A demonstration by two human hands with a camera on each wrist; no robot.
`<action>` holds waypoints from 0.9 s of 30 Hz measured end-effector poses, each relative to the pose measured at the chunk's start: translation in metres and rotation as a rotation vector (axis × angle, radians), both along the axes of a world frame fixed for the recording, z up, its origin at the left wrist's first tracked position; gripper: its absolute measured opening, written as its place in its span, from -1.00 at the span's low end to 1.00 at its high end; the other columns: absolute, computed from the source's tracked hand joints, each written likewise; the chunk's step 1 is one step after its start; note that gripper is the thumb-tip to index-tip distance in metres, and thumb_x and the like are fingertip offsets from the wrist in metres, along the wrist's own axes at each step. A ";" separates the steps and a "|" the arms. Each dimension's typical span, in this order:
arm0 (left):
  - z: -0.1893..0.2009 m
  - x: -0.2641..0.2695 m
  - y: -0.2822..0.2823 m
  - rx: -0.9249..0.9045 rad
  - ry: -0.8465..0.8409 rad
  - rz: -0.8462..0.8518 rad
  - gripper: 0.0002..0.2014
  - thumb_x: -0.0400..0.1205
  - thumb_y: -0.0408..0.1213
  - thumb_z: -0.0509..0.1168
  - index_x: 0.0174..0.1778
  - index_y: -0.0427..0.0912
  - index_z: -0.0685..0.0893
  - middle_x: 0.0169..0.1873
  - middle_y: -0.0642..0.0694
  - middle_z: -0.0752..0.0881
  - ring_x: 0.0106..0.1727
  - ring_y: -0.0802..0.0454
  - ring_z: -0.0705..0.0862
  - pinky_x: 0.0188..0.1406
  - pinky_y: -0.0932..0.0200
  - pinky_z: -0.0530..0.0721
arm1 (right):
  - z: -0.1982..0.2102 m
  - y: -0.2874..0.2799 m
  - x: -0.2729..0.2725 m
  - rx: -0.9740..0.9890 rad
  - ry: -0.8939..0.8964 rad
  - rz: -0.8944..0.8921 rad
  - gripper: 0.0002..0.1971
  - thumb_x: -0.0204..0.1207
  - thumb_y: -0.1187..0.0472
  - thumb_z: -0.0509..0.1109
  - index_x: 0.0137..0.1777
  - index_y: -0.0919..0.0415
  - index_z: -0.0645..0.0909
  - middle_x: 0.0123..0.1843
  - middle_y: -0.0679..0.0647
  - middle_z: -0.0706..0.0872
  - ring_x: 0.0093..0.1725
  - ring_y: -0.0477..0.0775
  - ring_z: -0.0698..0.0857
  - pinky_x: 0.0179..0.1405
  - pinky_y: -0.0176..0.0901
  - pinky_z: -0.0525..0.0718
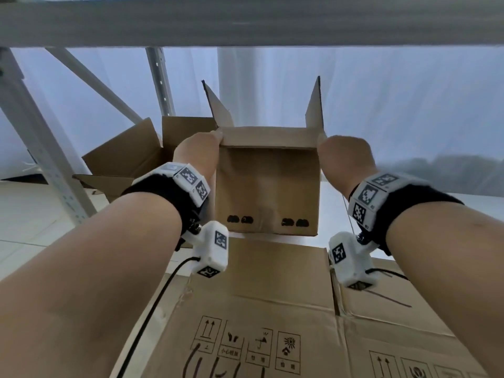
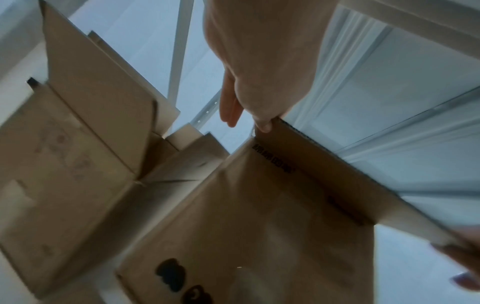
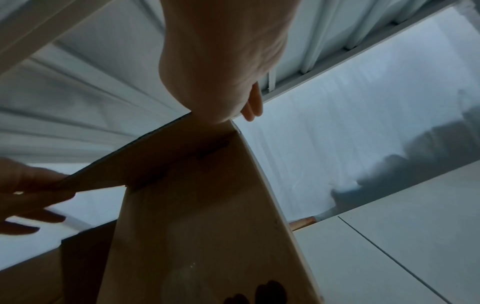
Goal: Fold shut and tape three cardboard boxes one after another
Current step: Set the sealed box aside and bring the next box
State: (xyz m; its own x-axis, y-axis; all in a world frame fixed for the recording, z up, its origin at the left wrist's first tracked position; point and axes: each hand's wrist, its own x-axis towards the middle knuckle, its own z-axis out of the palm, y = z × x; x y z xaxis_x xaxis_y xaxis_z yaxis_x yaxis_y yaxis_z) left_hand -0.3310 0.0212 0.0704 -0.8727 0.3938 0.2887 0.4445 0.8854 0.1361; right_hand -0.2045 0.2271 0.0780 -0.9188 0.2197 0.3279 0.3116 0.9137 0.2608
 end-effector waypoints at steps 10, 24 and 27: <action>-0.040 0.032 -0.046 0.140 0.188 -0.147 -0.51 0.72 -0.51 0.07 0.59 -0.15 0.35 0.55 -0.09 0.42 0.53 -0.01 0.43 0.50 0.13 0.33 | -0.043 -0.002 0.039 -0.270 0.153 0.257 -0.68 0.61 0.49 0.06 0.18 0.21 0.54 -0.16 0.16 0.70 -0.16 0.22 0.73 -0.12 0.04 0.71; -0.026 0.035 -0.040 0.114 0.131 -0.072 -0.81 0.69 -0.45 0.08 0.13 -0.24 0.53 0.09 -0.24 0.63 0.11 -0.25 0.62 0.04 -0.12 0.58 | -0.039 0.003 0.010 -0.811 0.243 0.118 -0.77 0.67 0.28 0.19 0.10 0.38 0.64 0.01 0.31 0.73 0.02 0.33 0.71 0.12 0.25 0.66; -0.024 0.032 -0.052 0.202 0.171 -0.013 -0.76 0.76 -0.34 0.01 0.28 -0.27 0.46 0.16 -0.30 0.60 0.19 -0.30 0.55 0.08 -0.20 0.55 | -0.034 -0.014 0.000 -1.045 0.268 0.089 -0.67 0.70 0.06 0.18 0.22 0.33 0.54 0.07 0.27 0.71 0.09 0.29 0.71 0.18 0.25 0.66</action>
State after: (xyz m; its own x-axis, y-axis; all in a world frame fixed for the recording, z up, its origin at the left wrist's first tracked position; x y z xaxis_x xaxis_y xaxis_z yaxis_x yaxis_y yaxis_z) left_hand -0.2995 -0.0307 0.0466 -0.7993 0.3242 0.5059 0.4879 0.8416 0.2315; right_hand -0.2042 0.2128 0.0444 -0.8716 0.4433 0.2094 0.1642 0.6664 -0.7273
